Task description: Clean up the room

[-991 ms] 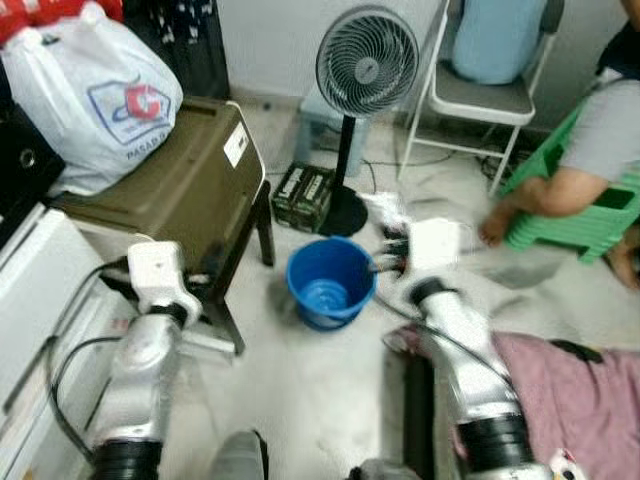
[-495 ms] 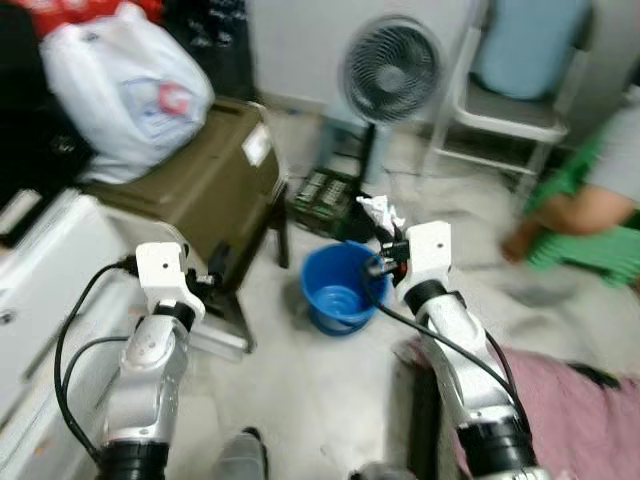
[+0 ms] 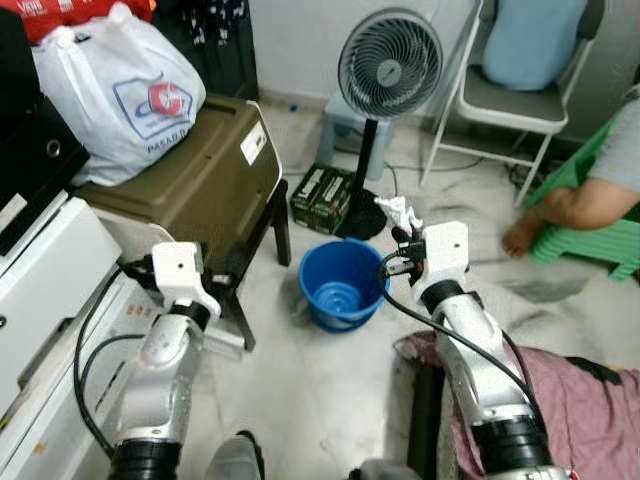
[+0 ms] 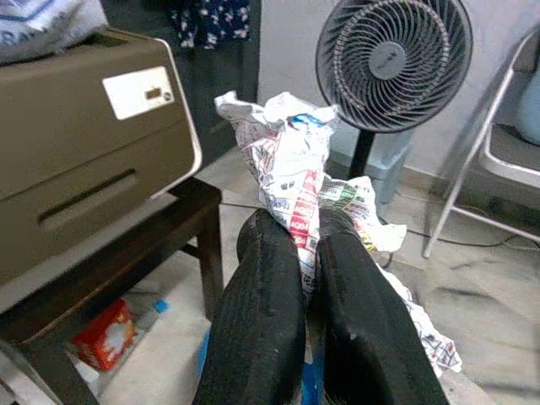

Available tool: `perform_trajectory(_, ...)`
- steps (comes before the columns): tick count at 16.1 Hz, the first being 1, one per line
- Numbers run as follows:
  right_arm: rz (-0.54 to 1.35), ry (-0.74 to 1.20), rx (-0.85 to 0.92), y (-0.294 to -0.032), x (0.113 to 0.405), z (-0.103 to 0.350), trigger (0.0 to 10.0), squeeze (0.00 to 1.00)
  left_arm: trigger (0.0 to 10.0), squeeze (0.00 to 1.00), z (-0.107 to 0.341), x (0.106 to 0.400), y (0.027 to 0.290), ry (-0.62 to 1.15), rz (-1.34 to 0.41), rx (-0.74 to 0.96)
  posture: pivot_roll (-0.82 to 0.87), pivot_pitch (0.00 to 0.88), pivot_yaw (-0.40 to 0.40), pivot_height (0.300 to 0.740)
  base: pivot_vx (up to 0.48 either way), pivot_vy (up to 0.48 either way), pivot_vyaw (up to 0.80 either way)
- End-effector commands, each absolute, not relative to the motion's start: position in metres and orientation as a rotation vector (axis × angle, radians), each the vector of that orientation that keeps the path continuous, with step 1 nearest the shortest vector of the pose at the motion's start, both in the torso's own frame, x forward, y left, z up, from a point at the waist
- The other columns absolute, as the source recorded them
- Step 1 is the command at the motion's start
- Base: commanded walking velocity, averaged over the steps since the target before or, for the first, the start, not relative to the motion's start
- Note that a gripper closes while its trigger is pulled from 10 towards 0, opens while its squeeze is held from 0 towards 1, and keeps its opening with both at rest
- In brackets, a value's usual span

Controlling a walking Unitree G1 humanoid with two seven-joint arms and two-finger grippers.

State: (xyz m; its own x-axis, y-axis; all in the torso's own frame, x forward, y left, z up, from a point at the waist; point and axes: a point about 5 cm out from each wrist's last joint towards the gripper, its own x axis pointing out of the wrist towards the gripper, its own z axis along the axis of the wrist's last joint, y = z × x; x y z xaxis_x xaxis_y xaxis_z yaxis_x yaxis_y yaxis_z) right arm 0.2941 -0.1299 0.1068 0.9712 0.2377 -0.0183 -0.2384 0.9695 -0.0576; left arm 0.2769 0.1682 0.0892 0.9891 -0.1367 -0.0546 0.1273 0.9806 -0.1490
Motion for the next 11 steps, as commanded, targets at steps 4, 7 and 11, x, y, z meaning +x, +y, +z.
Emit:
perform_trajectory(4,0.251,0.009,-0.058,-0.1253,0.2938,0.1066,10.0,0.00,10.0,0.00,0.0905,0.2750,0.1727,0.059,-0.130,-0.140,0.01,0.098,-0.047,0.740,0.000,0.000,0.00)
perform_trajectory(7,0.252,0.008,-0.063,-0.1258,0.2940,0.1069,10.0,0.00,10.0,0.00,0.0908,0.2754,0.1723,0.060,-0.132,-0.140,0.00,0.103,-0.047,0.740,0.160,0.000,0.20)
perform_trajectory(11,0.246,0.009,-0.062,-0.1263,0.2937,0.1065,10.0,0.00,10.0,0.00,0.0906,0.2753,0.1722,0.061,-0.132,-0.142,0.00,0.103,-0.047,0.740,0.242,0.000,0.46)
